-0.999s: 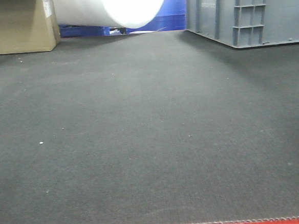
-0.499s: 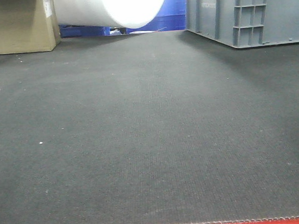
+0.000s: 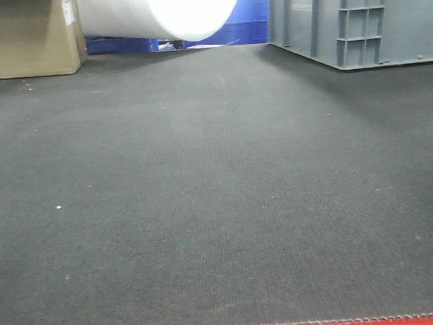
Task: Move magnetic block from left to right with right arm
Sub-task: 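Turn and drive up to the second carpeted table near the grey crate, then lower the red cube onto the carpet with the right gripper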
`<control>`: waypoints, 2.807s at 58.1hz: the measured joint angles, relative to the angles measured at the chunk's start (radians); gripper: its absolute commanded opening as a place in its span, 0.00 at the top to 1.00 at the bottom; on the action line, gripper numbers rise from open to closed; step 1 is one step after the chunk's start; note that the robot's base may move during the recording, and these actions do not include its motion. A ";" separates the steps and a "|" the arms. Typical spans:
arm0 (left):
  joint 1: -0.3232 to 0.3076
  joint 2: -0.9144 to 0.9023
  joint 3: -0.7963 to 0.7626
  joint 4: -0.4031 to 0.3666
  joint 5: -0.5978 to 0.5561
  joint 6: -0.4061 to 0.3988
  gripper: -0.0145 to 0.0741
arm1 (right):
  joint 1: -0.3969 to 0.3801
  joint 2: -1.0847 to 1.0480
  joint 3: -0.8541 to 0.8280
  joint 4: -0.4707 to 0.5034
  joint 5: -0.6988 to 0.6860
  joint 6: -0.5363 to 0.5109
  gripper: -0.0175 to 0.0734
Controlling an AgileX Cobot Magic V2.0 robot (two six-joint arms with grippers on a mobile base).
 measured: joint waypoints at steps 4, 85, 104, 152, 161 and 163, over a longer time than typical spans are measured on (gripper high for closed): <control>0.000 0.000 0.000 0.000 0.000 0.000 0.97 | 0.000 0.010 -0.002 0.002 0.000 0.000 0.50; 0.000 0.000 0.000 0.000 0.000 0.000 0.97 | 0.545 1.443 -0.829 -0.121 0.753 0.789 0.50; 0.000 0.000 0.000 0.000 0.000 0.000 0.97 | 0.665 1.694 -1.048 -0.125 0.810 0.844 0.50; 0.000 0.000 0.000 0.000 0.000 0.000 0.97 | 0.714 1.791 -1.090 -0.098 0.817 0.907 0.30; 0.000 0.000 0.000 0.000 0.000 0.000 0.97 | 0.714 1.791 -1.090 -0.098 0.817 0.921 0.21; 0.000 0.000 0.000 0.000 0.000 0.000 0.97 | 0.714 1.791 -1.090 -0.098 0.817 0.922 0.21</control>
